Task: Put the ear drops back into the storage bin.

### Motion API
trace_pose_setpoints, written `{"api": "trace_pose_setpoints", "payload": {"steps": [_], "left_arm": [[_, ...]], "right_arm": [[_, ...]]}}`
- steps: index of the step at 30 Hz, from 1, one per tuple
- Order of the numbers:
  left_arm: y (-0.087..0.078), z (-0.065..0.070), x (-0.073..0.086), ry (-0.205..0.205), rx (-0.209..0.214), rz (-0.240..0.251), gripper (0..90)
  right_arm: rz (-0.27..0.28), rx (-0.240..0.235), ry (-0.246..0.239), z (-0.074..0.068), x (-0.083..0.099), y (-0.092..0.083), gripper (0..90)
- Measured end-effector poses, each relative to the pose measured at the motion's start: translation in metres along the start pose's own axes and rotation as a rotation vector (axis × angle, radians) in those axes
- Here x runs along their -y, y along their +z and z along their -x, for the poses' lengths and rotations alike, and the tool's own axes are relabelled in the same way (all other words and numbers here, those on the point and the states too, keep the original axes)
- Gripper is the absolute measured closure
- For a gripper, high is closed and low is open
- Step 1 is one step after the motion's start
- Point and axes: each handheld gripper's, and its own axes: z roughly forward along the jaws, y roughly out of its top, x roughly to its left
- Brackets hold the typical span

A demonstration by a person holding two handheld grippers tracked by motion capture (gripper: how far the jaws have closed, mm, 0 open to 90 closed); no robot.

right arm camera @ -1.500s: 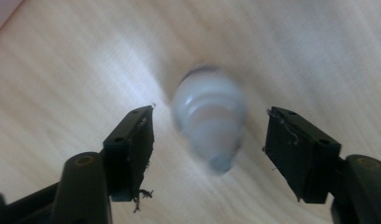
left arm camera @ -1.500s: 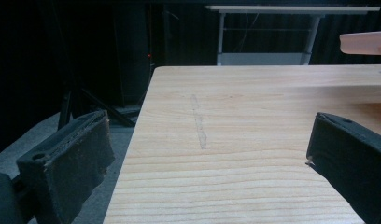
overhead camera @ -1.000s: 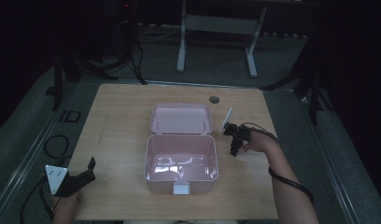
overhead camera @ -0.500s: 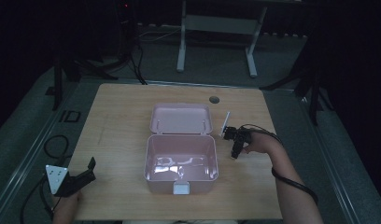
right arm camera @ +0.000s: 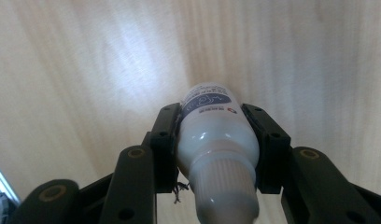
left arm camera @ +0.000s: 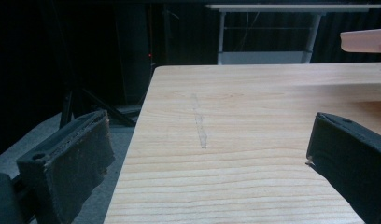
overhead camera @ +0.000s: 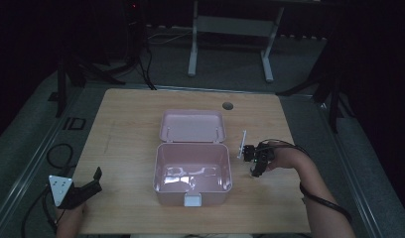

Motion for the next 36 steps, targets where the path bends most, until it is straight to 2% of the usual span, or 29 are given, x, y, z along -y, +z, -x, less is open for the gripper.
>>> {"api": "trace_pose_setpoints", "payload": {"steps": [6, 9, 10, 13, 21, 30, 36], "left_arm": [[0.000, 0.000, 0.000, -0.001, 0.000, -0.001, 0.5], [0.000, 0.000, 0.000, -0.002, 0.000, 0.001, 0.5], [0.000, 0.000, 0.000, -0.002, 0.000, 0.001, 0.5], [0.000, 0.000, 0.000, 0.000, 0.000, 0.000, 0.5], [0.000, 0.000, 0.000, 0.001, -0.003, 0.000, 0.5], [0.000, 0.000, 0.000, -0.001, -0.005, -0.001, 0.5], [0.000, 0.000, 0.000, -0.003, -0.007, -0.001, 0.5]], "right_arm": [[-0.015, 0.004, -0.042, -0.012, 0.009, -0.003, 59.4], [-0.018, 0.001, -0.048, -0.013, 0.009, -0.004, 59.4], [-0.017, 0.005, -0.079, -0.017, 0.011, -0.005, 59.4], [-0.022, 0.012, -0.119, -0.024, 0.011, -0.008, 59.5], [-0.018, 0.009, -0.196, -0.042, 0.008, -0.026, 59.5], [-0.034, 0.012, -0.224, -0.057, -0.002, -0.049, 59.5], [-0.020, 0.035, -0.204, -0.061, -0.007, -0.068, 59.5]]}}
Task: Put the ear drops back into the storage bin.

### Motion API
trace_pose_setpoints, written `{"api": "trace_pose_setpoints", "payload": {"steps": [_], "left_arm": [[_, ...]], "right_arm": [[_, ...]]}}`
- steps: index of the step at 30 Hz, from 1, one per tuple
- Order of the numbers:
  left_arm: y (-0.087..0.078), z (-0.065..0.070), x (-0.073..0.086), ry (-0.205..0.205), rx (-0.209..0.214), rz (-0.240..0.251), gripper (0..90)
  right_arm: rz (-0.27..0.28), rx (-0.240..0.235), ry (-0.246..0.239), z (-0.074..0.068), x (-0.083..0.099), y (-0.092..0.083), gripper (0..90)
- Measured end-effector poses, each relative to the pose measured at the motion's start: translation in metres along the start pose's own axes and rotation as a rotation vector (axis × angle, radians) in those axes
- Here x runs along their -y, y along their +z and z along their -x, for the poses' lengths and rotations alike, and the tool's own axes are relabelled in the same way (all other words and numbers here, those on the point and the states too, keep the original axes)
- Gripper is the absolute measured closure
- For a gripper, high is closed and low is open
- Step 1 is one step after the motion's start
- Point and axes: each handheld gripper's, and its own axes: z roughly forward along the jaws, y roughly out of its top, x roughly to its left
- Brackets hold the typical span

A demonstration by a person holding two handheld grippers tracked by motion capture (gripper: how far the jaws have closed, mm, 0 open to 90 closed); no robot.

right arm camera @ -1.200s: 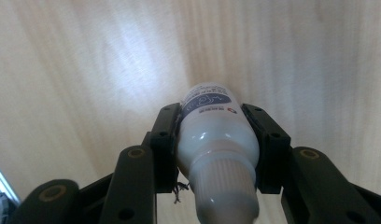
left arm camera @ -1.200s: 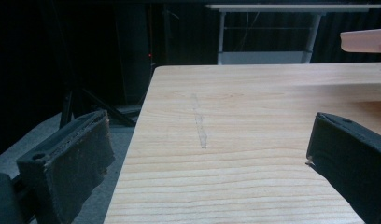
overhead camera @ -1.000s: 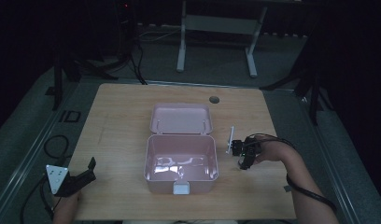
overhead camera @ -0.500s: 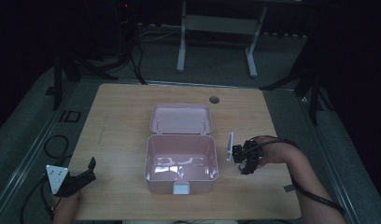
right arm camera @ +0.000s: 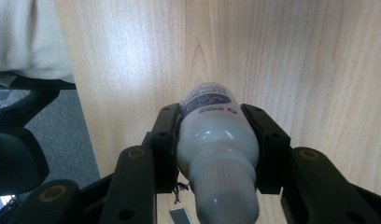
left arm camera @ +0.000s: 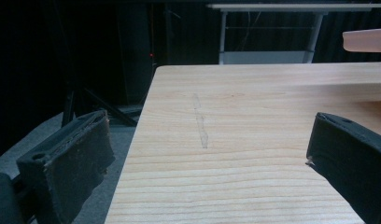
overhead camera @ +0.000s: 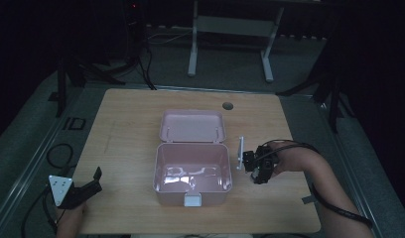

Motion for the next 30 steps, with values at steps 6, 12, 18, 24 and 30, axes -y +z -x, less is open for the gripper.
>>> {"api": "trace_pose_setpoints", "payload": {"steps": [6, 12, 18, 24, 30], "left_arm": [[0.000, 0.000, 0.000, -0.002, 0.000, 0.000, 0.5], [0.000, 0.000, 0.000, -0.008, -0.002, 0.001, 0.5], [0.000, 0.000, 0.000, -0.007, -0.001, 0.000, 0.5], [0.000, 0.000, 0.000, -0.009, -0.001, 0.000, 0.5], [0.000, 0.000, 0.000, -0.009, 0.001, 0.000, 0.5]], "right_arm": [[0.006, -0.004, 0.026, -0.003, -0.008, -0.016, 59.6], [0.028, 0.003, 0.004, -0.006, -0.019, -0.035, 59.6], [0.035, 0.015, -0.011, -0.007, -0.035, -0.052, 59.6], [0.071, 0.041, -0.051, -0.011, -0.054, -0.063, 59.5], [0.072, 0.035, -0.080, -0.013, -0.074, -0.061, 59.6]]}}
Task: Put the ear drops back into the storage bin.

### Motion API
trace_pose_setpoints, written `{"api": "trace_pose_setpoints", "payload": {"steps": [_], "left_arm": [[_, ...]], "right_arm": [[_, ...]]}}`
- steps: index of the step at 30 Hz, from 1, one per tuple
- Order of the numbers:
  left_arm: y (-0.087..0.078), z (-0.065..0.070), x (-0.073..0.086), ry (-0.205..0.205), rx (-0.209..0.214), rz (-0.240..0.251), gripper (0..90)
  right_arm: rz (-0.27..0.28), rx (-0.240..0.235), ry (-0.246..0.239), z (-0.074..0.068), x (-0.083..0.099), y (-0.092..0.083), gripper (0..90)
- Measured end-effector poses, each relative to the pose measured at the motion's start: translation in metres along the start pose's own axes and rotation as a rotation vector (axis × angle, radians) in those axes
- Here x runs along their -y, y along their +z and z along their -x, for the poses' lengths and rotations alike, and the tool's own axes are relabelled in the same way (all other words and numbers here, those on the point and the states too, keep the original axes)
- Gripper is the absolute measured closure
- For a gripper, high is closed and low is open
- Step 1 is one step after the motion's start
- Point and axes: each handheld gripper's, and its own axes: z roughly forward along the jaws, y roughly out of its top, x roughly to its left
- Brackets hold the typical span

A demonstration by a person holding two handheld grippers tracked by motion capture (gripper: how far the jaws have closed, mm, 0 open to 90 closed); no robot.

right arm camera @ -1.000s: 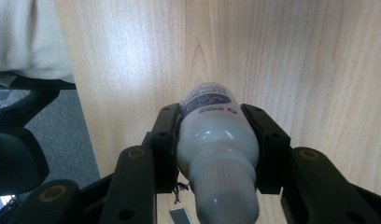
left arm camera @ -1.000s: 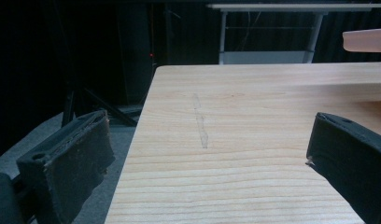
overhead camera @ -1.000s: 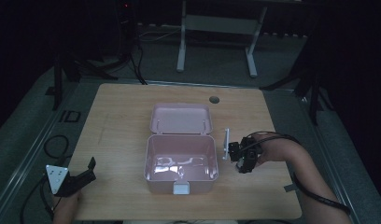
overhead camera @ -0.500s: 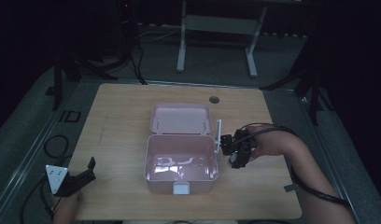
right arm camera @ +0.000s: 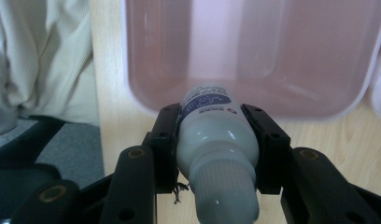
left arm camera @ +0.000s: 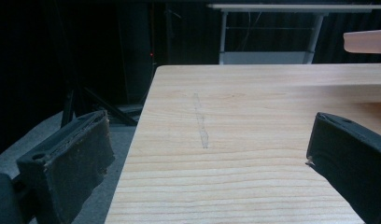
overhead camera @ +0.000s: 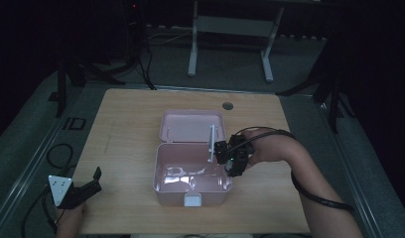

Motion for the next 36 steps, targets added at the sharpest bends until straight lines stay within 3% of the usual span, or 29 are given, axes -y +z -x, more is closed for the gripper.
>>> {"api": "trace_pose_setpoints", "payload": {"steps": [8, 15, 21, 36], "left_arm": [[0.000, 0.000, 0.000, 0.000, 0.001, 0.000, 0.5], [0.000, 0.000, 0.000, 0.000, 0.003, 0.001, 0.5], [0.000, 0.000, 0.000, 0.003, 0.004, 0.000, 0.5], [0.000, 0.000, 0.000, 0.000, 0.006, 0.003, 0.5]], "right_arm": [[-0.004, -0.025, -0.054, 0.003, -0.025, 0.014, 59.6], [-0.026, -0.052, -0.059, 0.013, -0.031, 0.037, 59.5], [-0.031, -0.047, -0.072, 0.018, -0.037, 0.056, 59.5], [-0.083, -0.064, -0.133, 0.017, -0.048, 0.098, 59.5]]}}
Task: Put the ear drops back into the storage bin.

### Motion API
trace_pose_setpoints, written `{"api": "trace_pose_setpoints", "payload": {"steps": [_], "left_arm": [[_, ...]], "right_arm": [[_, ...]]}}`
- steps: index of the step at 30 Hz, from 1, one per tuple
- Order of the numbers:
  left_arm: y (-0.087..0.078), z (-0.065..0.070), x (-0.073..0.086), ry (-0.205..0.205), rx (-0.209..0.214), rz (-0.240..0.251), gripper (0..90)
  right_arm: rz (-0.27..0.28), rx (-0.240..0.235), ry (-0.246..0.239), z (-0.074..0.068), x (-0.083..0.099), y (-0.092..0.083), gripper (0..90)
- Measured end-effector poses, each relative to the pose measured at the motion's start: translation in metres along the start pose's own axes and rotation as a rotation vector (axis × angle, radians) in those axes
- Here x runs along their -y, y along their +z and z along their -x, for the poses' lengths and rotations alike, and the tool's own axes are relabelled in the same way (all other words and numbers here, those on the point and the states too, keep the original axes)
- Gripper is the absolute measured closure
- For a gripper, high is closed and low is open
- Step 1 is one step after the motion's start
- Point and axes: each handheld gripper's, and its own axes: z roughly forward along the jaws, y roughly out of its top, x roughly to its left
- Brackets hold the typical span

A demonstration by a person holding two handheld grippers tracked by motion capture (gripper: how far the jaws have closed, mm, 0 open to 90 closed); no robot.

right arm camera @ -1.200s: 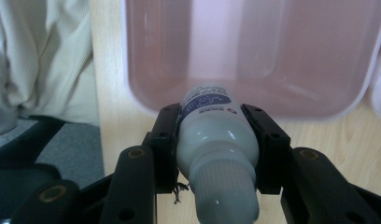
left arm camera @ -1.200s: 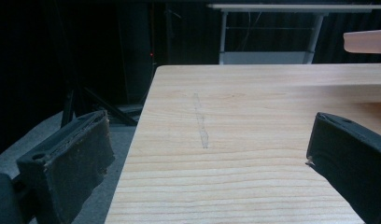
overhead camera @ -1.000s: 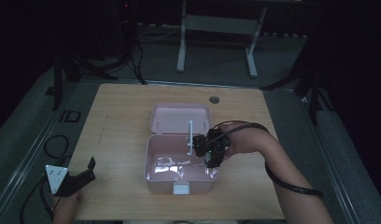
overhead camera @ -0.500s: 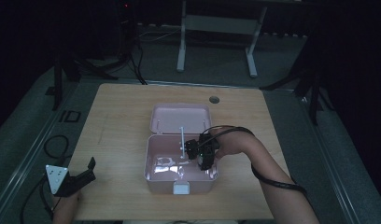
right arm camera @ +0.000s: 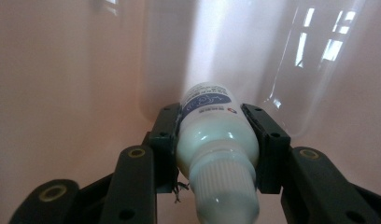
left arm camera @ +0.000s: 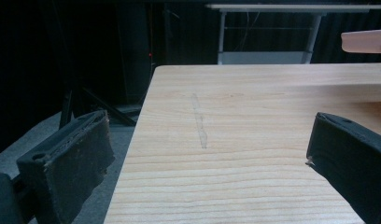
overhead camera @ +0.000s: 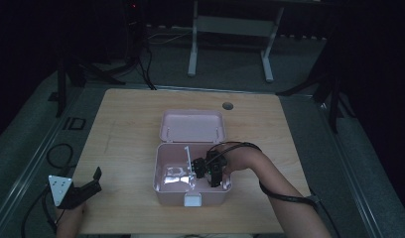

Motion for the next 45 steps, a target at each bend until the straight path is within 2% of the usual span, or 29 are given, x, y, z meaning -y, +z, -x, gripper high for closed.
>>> {"api": "trace_pose_setpoints", "payload": {"steps": [2, 10, 16, 34, 40, 45], "left_arm": [[0.000, 0.000, 0.000, 0.000, 0.000, 0.000, 0.5], [0.000, 0.000, 0.000, 0.004, 0.002, -0.001, 0.5], [0.000, 0.000, 0.000, 0.005, 0.003, -0.002, 0.5], [0.000, 0.000, 0.000, 0.004, 0.003, -0.001, 0.5], [0.000, 0.000, 0.000, 0.002, 0.002, -0.001, 0.5], [0.000, 0.000, 0.000, 0.004, 0.003, -0.002, 0.5]], "right_arm": [[-0.007, 0.003, -0.009, 0.000, -0.001, 0.004, 59.5], [-0.023, -0.009, 0.021, 0.002, -0.001, 0.018, 59.5], [-0.035, -0.016, 0.020, 0.002, -0.003, 0.026, 59.4], [-0.025, -0.010, 0.027, 0.002, -0.002, 0.025, 58.6], [0.002, -0.010, 0.037, 0.002, -0.001, 0.019, 54.9], [0.033, 0.017, 0.058, 0.001, 0.004, -0.004, 44.1]]}}
